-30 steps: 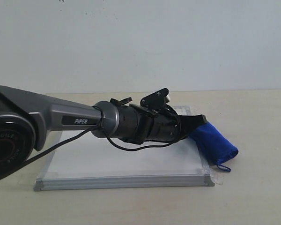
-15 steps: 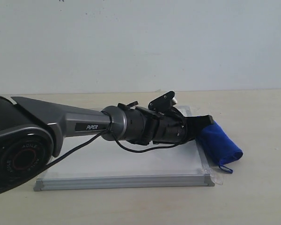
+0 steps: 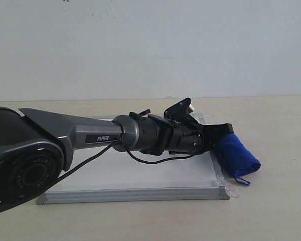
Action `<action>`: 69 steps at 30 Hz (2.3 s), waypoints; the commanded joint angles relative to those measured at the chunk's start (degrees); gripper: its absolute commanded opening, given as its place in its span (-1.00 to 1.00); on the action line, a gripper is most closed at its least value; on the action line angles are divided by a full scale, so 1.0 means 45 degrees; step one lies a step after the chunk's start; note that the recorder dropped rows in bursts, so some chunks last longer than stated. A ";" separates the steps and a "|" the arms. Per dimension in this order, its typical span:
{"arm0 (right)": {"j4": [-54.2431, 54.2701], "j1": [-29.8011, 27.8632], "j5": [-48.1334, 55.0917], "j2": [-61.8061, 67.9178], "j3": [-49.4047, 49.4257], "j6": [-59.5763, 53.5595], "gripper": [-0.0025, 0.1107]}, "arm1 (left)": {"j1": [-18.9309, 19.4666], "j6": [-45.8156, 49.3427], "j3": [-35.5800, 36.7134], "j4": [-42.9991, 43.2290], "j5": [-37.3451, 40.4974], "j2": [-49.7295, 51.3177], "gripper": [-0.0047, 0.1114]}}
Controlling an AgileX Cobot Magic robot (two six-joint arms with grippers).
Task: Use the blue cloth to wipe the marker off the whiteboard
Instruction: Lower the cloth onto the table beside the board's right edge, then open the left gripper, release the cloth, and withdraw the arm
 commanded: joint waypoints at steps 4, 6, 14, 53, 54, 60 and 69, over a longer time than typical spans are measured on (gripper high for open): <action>-0.0023 -0.0028 -0.0069 -0.0047 -0.0009 -0.0052 -0.96 | -0.0014 -0.0100 -0.0102 0.0794 0.0030 -0.0353 -0.85; -0.0023 -0.0028 -0.0069 -0.0047 -0.0009 -0.0052 -0.96 | -0.0014 -0.0100 -0.0102 0.0794 0.0029 -0.0291 -0.85; -0.0023 -0.0028 -0.0069 -0.0047 -0.0009 -0.0052 -0.96 | -0.0244 -0.0362 -0.0102 0.0794 -0.0075 -0.0124 -0.85; -0.0023 -0.0028 -0.0069 -0.0047 -0.0009 -0.0052 -0.96 | -0.0271 -0.0363 0.3863 0.3003 0.1378 -0.4213 -0.85; -0.0023 -0.0028 -0.0069 -0.0047 -0.0009 -0.0052 -0.96 | -0.0271 -0.0274 0.4450 0.3261 0.1469 -0.4716 -0.85; -0.0023 -0.0028 -0.0069 -0.0047 -0.0009 -0.0052 -0.96 | -0.0676 0.0982 0.8178 0.3369 0.0771 -0.7884 -0.85; -0.0023 -0.0028 -0.0069 -0.0047 -0.0009 -0.0052 -0.96 | -0.1611 0.1622 1.3803 0.2892 0.0541 -1.4082 -0.85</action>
